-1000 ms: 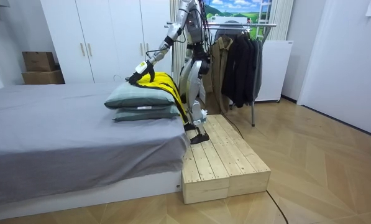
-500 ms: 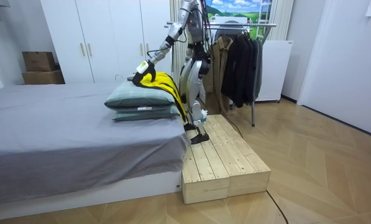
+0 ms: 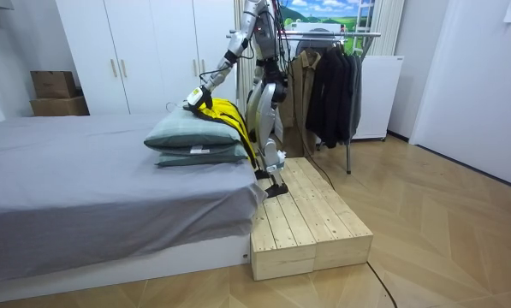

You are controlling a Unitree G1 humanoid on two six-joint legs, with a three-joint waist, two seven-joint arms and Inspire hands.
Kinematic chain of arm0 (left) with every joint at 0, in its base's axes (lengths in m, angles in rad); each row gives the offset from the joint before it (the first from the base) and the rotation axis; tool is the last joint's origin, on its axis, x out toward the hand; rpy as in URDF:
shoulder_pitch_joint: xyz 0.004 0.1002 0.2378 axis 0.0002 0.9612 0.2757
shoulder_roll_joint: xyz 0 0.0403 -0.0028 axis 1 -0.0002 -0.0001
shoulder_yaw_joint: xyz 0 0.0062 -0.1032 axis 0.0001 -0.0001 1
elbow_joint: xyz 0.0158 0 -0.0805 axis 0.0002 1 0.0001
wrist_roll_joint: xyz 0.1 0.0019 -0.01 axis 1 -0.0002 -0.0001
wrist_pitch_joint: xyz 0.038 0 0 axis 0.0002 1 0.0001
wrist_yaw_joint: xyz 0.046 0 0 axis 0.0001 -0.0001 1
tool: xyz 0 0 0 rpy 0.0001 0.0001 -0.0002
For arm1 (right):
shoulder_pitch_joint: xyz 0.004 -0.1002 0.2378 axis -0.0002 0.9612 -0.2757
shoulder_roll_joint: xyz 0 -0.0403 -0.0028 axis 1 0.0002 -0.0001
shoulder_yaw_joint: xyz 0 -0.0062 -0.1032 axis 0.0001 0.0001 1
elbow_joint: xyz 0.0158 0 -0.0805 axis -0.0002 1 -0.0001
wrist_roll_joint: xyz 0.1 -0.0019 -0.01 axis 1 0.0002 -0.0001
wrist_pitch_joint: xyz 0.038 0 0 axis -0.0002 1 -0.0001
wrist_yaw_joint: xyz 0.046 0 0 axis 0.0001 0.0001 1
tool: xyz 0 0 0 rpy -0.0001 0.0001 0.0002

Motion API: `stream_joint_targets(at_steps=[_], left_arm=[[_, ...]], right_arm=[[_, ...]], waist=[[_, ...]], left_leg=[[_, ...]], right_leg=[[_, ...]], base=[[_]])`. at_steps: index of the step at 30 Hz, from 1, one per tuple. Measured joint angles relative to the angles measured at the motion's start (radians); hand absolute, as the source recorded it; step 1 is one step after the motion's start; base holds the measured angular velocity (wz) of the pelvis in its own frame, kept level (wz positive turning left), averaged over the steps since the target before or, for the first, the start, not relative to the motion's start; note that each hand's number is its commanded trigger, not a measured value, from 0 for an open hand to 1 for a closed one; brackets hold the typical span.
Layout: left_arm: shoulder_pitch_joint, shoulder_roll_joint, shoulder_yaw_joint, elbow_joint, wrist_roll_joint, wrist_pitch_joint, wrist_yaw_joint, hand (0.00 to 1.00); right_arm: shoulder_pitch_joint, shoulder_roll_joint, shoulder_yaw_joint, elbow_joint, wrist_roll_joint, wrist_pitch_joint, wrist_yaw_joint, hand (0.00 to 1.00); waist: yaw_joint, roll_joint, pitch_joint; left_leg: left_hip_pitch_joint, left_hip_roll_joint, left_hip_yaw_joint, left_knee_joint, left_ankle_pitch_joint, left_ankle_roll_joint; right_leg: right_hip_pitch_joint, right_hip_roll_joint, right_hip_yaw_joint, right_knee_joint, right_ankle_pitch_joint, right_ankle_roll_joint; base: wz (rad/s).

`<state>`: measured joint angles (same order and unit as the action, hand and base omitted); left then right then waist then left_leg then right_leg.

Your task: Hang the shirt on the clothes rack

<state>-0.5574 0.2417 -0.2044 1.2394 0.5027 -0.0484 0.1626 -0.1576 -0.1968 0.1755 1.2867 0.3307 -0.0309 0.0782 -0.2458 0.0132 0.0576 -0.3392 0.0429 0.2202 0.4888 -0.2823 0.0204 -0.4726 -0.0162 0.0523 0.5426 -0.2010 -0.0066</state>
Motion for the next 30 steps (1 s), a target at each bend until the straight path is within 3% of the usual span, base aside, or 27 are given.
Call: stream_joint_targets(at_steps=[23, 30], left_arm=[[0.000, 0.000, 0.002, -0.001, 0.000, -0.001, -0.019, 1.00], [0.000, 0.000, 0.003, -0.007, 0.001, -0.003, -0.013, 1.00]], right_arm=[[0.001, 0.003, 0.001, -0.002, 0.001, 0.001, 0.009, 0.00], [0.000, 0.003, 0.000, -0.001, 0.003, -0.001, -0.003, 0.00]], waist=[[0.004, -0.007, 0.0003], [0.006, 0.007, -0.0005]], left_leg=[[0.002, 0.000, 0.002, -0.005, 0.000, 0.000], [0.001, 0.001, -0.006, -0.005, 0.000, 0.000]], right_leg=[[0.003, 0.000, 0.001, -0.005, 0.000, 0.001], [0.003, 0.001, -0.005, -0.006, -0.001, 0.000]], base=[[0.00], [0.00]])
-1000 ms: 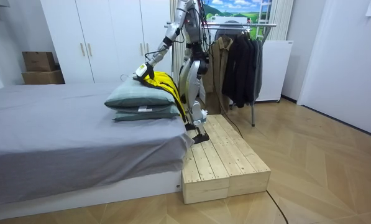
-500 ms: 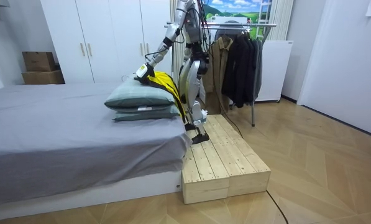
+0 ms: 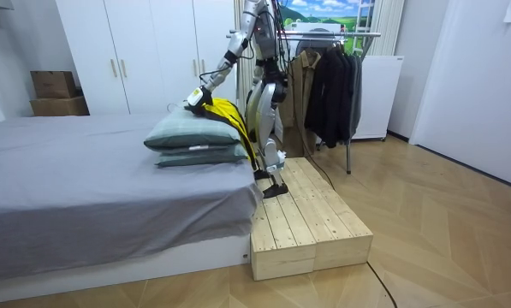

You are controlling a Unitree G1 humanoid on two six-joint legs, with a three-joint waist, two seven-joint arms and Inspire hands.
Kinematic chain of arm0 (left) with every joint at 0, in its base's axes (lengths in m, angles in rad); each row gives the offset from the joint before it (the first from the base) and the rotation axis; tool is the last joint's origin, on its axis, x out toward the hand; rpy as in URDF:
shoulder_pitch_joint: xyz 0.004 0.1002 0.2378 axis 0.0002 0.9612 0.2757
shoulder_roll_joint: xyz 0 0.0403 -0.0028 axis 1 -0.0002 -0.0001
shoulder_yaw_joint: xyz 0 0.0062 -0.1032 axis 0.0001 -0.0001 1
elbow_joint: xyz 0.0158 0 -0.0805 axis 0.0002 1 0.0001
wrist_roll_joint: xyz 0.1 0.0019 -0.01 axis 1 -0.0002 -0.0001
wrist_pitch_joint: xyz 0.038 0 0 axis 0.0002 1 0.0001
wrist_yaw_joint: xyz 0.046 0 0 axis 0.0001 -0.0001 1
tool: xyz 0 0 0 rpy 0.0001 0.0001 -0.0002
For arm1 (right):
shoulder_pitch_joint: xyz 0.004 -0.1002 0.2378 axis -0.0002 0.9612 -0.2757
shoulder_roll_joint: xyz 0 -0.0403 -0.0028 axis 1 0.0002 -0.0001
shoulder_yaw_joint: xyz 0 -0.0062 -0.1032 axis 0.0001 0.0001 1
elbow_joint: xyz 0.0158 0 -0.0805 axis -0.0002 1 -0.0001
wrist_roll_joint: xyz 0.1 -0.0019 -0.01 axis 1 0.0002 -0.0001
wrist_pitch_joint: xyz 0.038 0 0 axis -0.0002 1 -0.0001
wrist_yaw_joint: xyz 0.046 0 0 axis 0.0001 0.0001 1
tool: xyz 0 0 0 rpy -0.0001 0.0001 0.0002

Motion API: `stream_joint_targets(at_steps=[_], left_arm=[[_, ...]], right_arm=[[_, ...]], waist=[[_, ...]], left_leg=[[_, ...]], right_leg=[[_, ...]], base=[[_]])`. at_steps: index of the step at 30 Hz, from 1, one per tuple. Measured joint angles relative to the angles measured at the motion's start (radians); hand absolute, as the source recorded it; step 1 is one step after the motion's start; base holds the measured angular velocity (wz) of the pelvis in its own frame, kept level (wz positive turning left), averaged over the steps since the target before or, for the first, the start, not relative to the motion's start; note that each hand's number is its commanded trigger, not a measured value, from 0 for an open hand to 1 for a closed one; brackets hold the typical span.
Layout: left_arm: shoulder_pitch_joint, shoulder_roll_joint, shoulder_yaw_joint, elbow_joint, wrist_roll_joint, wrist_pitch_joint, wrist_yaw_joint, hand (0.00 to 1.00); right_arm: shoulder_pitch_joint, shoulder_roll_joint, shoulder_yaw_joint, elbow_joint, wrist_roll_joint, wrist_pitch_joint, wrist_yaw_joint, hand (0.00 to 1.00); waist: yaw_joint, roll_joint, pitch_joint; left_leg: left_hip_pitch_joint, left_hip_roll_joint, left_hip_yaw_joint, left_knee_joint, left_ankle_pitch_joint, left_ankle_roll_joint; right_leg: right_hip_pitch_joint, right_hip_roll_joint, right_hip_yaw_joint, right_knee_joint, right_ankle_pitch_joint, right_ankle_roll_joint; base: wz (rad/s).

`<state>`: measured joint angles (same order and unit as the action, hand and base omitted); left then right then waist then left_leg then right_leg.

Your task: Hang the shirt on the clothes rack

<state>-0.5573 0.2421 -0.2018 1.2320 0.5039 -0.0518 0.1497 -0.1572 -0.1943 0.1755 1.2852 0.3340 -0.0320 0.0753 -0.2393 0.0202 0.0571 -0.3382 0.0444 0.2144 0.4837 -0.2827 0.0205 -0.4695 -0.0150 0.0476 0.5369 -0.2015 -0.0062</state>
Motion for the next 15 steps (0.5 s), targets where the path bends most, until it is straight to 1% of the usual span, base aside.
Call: stream_joint_targets(at_steps=[3, 4, 5, 7, 8, 11, 13, 14, 15], left_arm=[[0.004, 0.000, 0.000, -0.030, -0.001, -0.003, 0.025, 1.00], [0.004, 0.001, 0.000, -0.047, -0.001, -0.006, 0.037, 1.00], [0.004, 0.002, 0.000, -0.059, -0.001, -0.008, 0.040, 1.00], [0.008, 0.005, 0.001, -0.089, 0.000, -0.028, 0.061, 1.00], [0.014, 0.006, 0.001, -0.113, 0.001, -0.035, 0.065, 1.00], [0.020, 0.006, 0.001, -0.150, 0.002, -0.042, 0.079, 1.00], [0.054, 0.007, 0.001, -0.225, 0.004, -0.044, 0.094, 1.00], [0.065, 0.006, 0.001, -0.244, 0.004, -0.049, 0.099, 1.00], [0.085, 0.006, 0.001, -0.274, 0.004, -0.059, 0.108, 1.00]], right_arm=[[0.000, 0.000, 0.001, 0.001, 0.023, -0.003, -0.010, 0.00], [0.003, 0.000, 0.001, 0.001, 0.022, -0.007, -0.009, 0.00], [0.006, 0.000, 0.001, 0.001, 0.022, -0.011, -0.007, 0.00], [0.020, -0.003, 0.000, 0.003, 0.011, -0.014, -0.006, 0.00], [0.031, -0.006, 0.000, 0.002, 0.000, -0.021, -0.007, 0.00], [0.052, -0.010, -0.001, -0.002, -0.040, -0.024, -0.010, 0.00], [0.074, -0.013, 0.000, -0.012, -0.073, -0.036, -0.014, 0.00], [0.080, -0.015, -0.001, -0.016, -0.079, -0.039, -0.016, 0.00], [0.091, -0.016, -0.001, -0.023, -0.093, -0.041, -0.022, 0.00]], waist=[[0.004, 0.011, 0.0001], [0.006, 0.015, -0.0015], [0.009, 0.015, -0.0014], [0.025, 0.018, -0.0019], [0.030, 0.022, -0.0046], [0.034, 0.027, -0.0089], [0.046, 0.031, -0.0183], [0.047, 0.031, -0.0190], [0.050, 0.032, -0.0215]], left_leg=[[0.000, 0.000, -0.001, -0.002, 0.000, 0.000], [0.002, 0.000, -0.002, -0.004, 0.000, 0.000], [0.004, 0.000, -0.002, -0.005, 0.000, 0.000], [0.033, 0.003, 0.000, -0.023, 0.001, -0.001], [0.048, 0.004, -0.002, -0.037, 0.001, -0.002], [0.085, 0.003, -0.005, -0.064, 0.005, -0.002], [0.124, -0.001, -0.003, -0.096, 0.011, -0.003], [0.133, -0.001, -0.003, -0.100, 0.011, -0.003], [0.151, -0.001, -0.004, -0.109, 0.011, -0.003]], right_leg=[[0.000, 0.000, -0.003, -0.001, 0.000, -0.001], [0.003, 0.000, -0.005, -0.004, 0.000, -0.001], [0.006, 0.000, -0.006, -0.005, 0.000, -0.001], [0.036, 0.003, -0.009, -0.026, 0.003, -0.004], [0.055, 0.004, -0.013, -0.042, 0.006, -0.005], [0.094, 0.005, -0.018, -0.071, 0.009, -0.002], [0.130, 0.005, -0.017, -0.092, 0.012, 0.000], [0.139, 0.005, -0.018, -0.097, 0.012, 0.000], [0.159, 0.006, -0.020, -0.109, 0.012, 0.001]], base=[[0.01], [0.03], [0.00], [0.00], [0.00], [0.00], [-0.02], [-0.03], [0.00]])
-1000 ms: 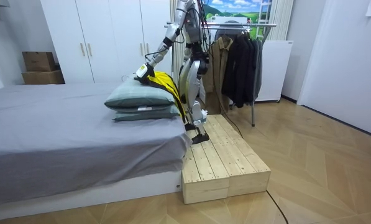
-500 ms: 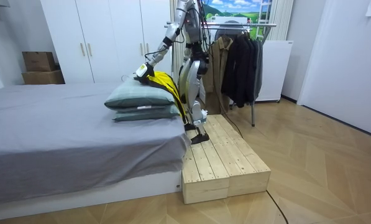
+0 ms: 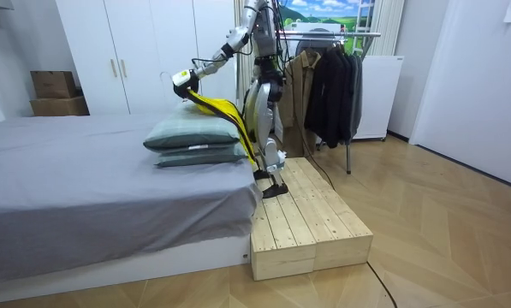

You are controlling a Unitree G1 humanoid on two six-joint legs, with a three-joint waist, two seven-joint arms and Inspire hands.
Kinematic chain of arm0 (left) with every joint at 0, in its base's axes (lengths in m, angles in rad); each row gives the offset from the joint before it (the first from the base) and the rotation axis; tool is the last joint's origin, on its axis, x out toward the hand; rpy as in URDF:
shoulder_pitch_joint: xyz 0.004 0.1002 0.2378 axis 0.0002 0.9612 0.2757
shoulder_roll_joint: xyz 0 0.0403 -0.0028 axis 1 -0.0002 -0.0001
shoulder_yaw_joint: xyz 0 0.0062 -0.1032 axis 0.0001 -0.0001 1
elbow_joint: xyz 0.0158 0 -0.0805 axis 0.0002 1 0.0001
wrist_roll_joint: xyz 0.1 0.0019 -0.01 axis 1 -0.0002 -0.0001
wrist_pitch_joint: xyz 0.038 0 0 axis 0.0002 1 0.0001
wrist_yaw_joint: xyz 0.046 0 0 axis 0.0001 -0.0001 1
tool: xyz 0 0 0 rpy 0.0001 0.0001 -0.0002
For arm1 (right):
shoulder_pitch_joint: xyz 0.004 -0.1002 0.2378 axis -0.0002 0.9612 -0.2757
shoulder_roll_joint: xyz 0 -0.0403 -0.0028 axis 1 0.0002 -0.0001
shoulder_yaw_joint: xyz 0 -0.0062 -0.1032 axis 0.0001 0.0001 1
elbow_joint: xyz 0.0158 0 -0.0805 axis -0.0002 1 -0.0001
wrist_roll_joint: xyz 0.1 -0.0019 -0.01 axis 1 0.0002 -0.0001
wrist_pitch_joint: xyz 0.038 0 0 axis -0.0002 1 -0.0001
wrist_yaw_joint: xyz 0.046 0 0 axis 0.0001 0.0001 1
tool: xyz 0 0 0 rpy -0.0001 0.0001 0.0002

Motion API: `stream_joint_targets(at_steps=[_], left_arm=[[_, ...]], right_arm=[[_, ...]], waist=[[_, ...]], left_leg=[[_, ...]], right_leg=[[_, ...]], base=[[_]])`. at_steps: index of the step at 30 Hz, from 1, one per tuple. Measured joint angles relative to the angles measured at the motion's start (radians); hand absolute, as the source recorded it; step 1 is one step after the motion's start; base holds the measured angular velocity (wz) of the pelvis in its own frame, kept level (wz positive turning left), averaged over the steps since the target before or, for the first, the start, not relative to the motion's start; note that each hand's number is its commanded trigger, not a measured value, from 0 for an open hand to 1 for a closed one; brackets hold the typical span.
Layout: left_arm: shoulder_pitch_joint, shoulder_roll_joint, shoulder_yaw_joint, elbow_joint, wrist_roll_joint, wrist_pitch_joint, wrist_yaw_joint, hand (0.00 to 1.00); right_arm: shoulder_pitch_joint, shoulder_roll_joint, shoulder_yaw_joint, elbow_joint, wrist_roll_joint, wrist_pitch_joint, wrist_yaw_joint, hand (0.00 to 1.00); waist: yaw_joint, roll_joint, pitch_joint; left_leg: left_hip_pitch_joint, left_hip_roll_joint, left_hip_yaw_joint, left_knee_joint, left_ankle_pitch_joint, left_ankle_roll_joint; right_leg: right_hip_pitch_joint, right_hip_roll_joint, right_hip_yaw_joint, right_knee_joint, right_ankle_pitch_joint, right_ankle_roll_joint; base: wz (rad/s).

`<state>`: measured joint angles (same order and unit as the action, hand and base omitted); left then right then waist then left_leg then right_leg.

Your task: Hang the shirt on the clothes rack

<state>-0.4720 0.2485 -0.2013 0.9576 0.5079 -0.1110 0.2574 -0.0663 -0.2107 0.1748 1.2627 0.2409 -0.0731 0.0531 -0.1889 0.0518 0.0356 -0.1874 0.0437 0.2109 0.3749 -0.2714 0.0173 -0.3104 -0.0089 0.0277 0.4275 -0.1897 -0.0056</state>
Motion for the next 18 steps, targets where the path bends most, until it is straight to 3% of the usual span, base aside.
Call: stream_joint_targets(at_steps=[5, 8, 10, 12, 18], left_arm=[[0.051, 0.006, 0.000, -0.061, 0.009, -0.005, 0.010, 1.00], [0.063, 0.011, 0.004, -0.065, 0.053, -0.004, 0.010, 1.00], [0.133, 0.012, 0.015, -0.161, 0.087, -0.004, 0.011, 1.00], [0.175, 0.012, 0.019, -0.220, 0.095, -0.004, 0.013, 1.00], [0.215, 0.013, 0.023, -0.317, 0.094, -0.001, 0.015, 1.00]], right_arm=[[0.039, -0.010, -0.009, -0.045, -0.029, -0.002, -0.012, 0.00], [0.059, -0.009, -0.069, -0.063, -0.073, -0.002, -0.018, 0.00], [0.097, -0.010, -0.109, -0.091, -0.087, 0.000, -0.030, 0.00], [0.122, -0.009, -0.120, -0.105, -0.091, 0.000, -0.033, 0.00], [0.145, -0.004, -0.132, -0.104, -0.145, 0.010, -0.053, 0.00]], waist=[[0.006, -0.006, -0.0113], [0.017, -0.017, -0.0192], [0.034, -0.029, -0.0334], [0.036, -0.038, -0.0391], [0.050, -0.042, -0.0411]], left_leg=[[0.044, 0.000, -0.005, -0.031, 0.000, 0.000], [0.071, 0.000, -0.007, -0.045, 0.002, -0.003], [0.107, 0.002, -0.005, -0.066, 0.004, -0.007], [0.131, 0.005, -0.012, -0.072, 0.004, -0.007], [0.191, 0.002, -0.023, -0.103, 0.007, -0.009]], right_leg=[[0.044, 0.001, -0.008, -0.019, 0.000, 0.000], [0.070, 0.002, -0.010, -0.031, 0.000, 0.001], [0.100, 0.006, -0.010, -0.040, 0.000, 0.001], [0.138, 0.009, -0.015, -0.067, 0.000, 0.001], [0.203, 0.011, -0.018, -0.113, 0.003, 0.004]], base=[[0.03], [-0.01], [-0.03], [0.13], [0.04]])
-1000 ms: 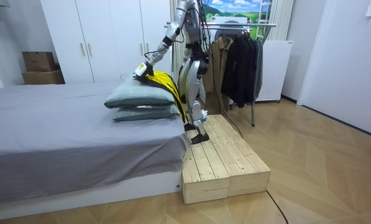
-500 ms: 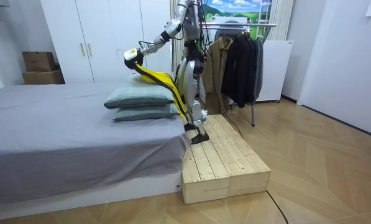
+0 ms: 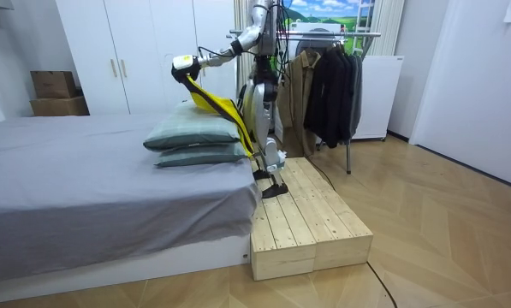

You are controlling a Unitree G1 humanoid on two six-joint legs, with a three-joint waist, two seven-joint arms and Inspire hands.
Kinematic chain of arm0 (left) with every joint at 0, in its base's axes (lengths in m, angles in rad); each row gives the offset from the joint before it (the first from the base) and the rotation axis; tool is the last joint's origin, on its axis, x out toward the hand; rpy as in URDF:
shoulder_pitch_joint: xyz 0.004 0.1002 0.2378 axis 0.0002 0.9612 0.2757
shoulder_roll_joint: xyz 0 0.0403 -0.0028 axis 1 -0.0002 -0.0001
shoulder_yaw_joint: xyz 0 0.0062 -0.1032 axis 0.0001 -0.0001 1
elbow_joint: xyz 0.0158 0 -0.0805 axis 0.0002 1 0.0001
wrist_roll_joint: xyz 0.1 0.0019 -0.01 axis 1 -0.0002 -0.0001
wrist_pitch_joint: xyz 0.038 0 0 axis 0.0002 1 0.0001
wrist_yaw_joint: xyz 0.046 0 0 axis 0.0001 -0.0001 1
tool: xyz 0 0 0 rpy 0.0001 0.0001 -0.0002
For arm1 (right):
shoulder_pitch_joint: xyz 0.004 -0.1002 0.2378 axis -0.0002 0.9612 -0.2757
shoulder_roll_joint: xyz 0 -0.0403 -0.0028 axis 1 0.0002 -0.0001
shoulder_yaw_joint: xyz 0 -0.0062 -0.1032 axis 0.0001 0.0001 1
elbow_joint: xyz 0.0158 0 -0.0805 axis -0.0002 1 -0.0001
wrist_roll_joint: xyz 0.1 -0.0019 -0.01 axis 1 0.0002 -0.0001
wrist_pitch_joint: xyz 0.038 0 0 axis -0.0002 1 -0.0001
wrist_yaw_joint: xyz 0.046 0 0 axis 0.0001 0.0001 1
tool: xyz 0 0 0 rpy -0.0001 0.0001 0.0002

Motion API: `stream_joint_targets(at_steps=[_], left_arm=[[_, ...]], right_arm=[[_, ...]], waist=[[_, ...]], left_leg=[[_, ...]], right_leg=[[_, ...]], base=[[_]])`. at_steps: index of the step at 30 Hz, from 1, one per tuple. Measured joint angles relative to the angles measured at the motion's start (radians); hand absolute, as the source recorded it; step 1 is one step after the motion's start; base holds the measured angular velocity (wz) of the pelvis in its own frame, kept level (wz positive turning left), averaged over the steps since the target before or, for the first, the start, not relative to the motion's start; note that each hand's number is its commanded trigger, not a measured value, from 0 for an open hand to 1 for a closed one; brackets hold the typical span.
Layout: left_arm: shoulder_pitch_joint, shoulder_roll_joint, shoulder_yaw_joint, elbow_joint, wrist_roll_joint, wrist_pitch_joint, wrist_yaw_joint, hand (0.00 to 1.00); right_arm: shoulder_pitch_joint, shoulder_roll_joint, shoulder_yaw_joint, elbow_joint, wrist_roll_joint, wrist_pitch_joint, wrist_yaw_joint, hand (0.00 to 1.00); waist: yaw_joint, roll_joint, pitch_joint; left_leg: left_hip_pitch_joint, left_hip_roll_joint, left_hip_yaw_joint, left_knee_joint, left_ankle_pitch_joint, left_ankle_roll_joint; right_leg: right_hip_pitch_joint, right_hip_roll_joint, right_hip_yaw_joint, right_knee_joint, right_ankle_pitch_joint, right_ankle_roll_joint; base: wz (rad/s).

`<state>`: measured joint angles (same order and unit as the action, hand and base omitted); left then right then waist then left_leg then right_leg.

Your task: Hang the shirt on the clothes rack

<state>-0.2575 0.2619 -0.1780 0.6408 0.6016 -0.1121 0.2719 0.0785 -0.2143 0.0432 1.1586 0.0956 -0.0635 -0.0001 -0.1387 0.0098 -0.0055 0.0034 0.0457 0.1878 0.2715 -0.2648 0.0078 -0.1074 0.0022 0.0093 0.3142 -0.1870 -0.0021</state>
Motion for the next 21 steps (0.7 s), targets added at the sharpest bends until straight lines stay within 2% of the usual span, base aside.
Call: stream_joint_targets(at_steps=[4, 7, 10, 14, 17, 21], left_arm=[[0.028, 0.000, 0.000, -0.081, -0.012, 0.000, 0.004, 1.00], [0.074, 0.000, 0.000, -0.158, -0.080, 0.000, 0.005, 1.00], [0.113, 0.000, 0.005, -0.185, -0.155, -0.001, 0.004, 1.00], [0.118, 0.007, 0.026, -0.190, -0.195, -0.001, 0.005, 1.00], [0.119, 0.018, 0.026, -0.199, -0.227, -0.001, 0.008, 1.00], [0.166, 0.026, 0.033, -0.265, -0.217, -0.001, 0.008, 1.00]], right_arm=[[0.003, 0.004, 0.000, 0.000, -0.023, 0.002, -0.021, 0.00], [0.014, 0.014, -0.015, -0.008, -0.025, 0.001, -0.035, 0.00], [0.051, 0.021, -0.043, -0.038, -0.030, 0.001, -0.045, 0.00], [0.051, 0.022, -0.091, -0.040, -0.082, 0.000, -0.076, 0.00], [0.052, 0.021, -0.096, -0.045, -0.150, 0.001, -0.116, 0.00], [0.086, 0.019, -0.150, -0.167, -0.361, 0.021, -0.133, 0.00]], waist=[[0.004, 0.000, 0.0006], [0.005, -0.002, 0.0010], [0.005, -0.004, 0.0019], [0.004, -0.010, 0.0058], [0.004, -0.017, 0.0082], [0.003, -0.022, 0.0110]], left_leg=[[0.017, -0.003, -0.001, -0.023, 0.010, 0.001], [0.024, -0.002, -0.001, -0.032, 0.011, 0.000], [0.037, -0.001, -0.007, -0.038, 0.011, 0.000], [0.053, -0.002, -0.011, -0.052, 0.011, 0.000], [0.065, -0.004, -0.011, -0.059, 0.011, 0.000], [0.080, -0.005, -0.008, -0.071, 0.012, 0.001]], right_leg=[[0.022, 0.001, 0.000, -0.022, 0.009, 0.002], [0.025, 0.001, -0.003, -0.024, 0.009, 0.001], [0.040, 0.001, -0.013, -0.028, 0.009, 0.001], [0.057, 0.001, -0.013, -0.043, 0.010, 0.002], [0.072, 0.001, -0.012, -0.056, 0.010, 0.003], [0.082, 0.001, -0.010, -0.057, 0.011, 0.004]], base=[[0.00], [0.00], [0.06], [0.00], [0.00], [-0.01]])
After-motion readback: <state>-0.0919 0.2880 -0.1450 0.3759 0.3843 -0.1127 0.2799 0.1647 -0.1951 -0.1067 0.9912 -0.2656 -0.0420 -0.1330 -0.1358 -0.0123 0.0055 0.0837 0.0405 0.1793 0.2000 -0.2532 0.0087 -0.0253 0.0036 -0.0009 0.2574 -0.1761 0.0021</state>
